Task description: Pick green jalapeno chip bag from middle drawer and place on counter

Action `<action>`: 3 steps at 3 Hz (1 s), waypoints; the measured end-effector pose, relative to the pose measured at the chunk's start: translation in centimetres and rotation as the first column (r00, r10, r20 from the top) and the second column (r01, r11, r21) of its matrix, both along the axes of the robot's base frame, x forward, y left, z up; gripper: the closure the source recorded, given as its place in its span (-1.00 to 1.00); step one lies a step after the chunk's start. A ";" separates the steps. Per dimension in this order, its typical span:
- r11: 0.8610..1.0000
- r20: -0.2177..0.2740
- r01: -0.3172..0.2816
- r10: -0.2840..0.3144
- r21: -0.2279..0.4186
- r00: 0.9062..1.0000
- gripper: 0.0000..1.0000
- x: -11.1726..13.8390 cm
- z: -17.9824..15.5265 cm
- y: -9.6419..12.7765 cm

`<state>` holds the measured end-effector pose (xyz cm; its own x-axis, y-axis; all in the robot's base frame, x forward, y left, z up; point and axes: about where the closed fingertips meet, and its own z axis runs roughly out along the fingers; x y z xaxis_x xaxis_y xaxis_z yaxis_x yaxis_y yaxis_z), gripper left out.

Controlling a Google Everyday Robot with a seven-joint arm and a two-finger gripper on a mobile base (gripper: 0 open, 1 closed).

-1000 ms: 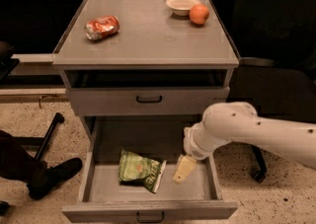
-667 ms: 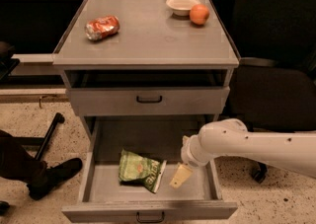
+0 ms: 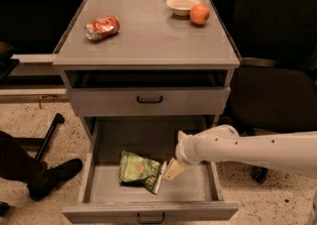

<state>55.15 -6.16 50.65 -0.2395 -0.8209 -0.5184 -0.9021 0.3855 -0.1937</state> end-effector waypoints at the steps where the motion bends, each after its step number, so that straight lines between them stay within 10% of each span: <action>1: 1.000 0.000 0.000 0.000 0.000 1.000 -1.00 0.0 0.0 0.0; 3: 0.995 -0.096 -0.092 0.095 0.036 0.991 -1.00 0.2 -7.1 3.6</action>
Offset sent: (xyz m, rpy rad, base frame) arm 0.0065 0.0412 -0.0840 0.0725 0.1222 0.1111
